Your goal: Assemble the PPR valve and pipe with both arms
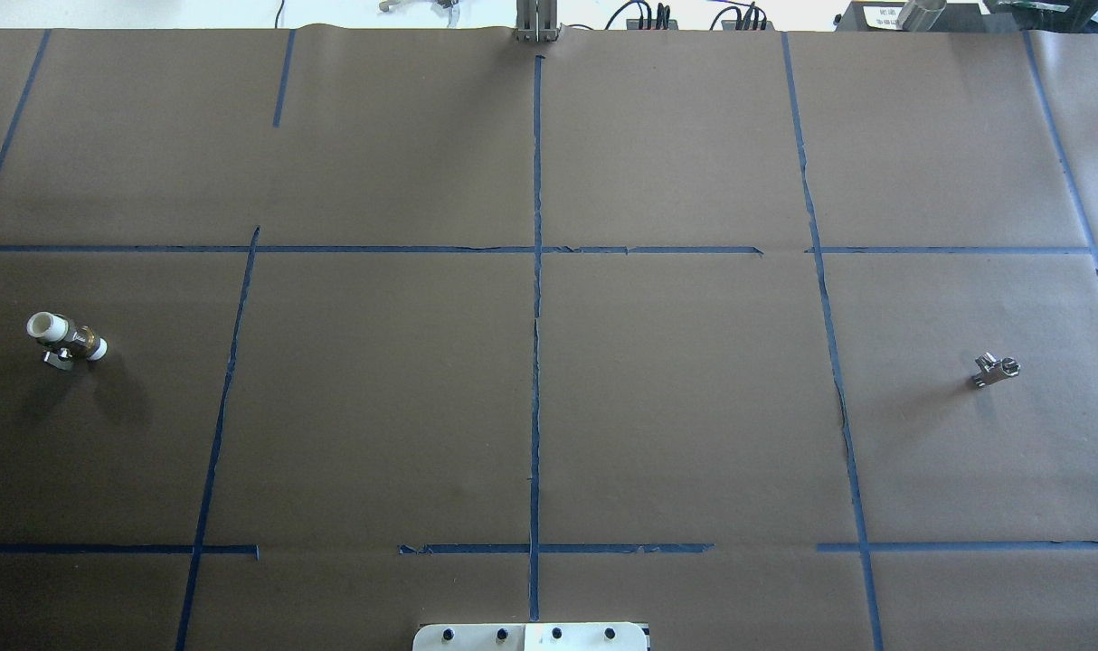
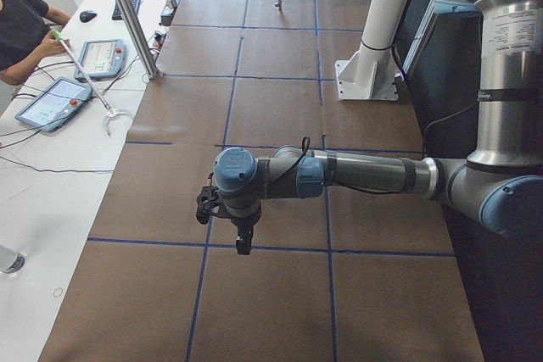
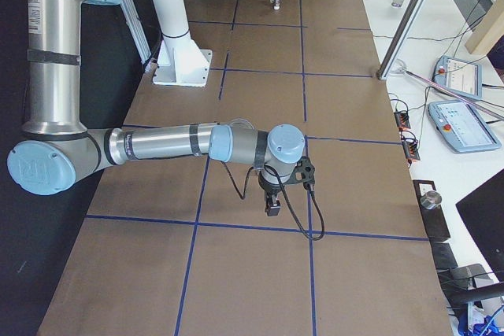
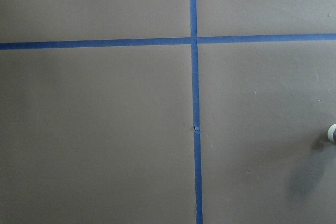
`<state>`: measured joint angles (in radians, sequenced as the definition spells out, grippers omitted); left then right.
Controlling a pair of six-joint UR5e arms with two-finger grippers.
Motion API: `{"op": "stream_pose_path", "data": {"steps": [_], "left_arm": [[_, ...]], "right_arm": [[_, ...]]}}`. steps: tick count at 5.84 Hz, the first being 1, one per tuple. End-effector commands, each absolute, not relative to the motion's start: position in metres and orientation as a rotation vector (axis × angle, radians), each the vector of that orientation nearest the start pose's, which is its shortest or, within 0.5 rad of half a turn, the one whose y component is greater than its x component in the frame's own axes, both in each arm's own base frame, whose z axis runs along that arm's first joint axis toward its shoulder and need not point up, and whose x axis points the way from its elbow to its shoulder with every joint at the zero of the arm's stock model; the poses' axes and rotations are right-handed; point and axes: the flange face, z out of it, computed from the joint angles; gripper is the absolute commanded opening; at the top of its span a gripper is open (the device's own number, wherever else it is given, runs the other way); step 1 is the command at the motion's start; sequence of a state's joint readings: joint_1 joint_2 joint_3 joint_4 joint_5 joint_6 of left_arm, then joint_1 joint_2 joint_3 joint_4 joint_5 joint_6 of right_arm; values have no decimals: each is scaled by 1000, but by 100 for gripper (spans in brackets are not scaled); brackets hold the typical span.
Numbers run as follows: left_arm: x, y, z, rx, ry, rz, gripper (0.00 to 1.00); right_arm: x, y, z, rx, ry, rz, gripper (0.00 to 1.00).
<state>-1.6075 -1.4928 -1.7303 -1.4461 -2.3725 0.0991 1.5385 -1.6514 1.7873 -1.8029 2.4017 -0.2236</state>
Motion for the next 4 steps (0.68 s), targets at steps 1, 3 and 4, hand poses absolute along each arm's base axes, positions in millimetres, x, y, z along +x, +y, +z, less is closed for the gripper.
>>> {"op": "stream_pose_path", "data": {"steps": [1,3,4], "left_arm": [[-76,-432,647,94,807,177,100],[-77,-433,642,101,799,179,100],[-76,-433,638,107,796,187,100]], "right_arm": [[45,-448,611,-13,-836,-200,100],[46,-447,613,-17,-830,-198,100],[46,-447,612,-15,-830,-199,100]]}}
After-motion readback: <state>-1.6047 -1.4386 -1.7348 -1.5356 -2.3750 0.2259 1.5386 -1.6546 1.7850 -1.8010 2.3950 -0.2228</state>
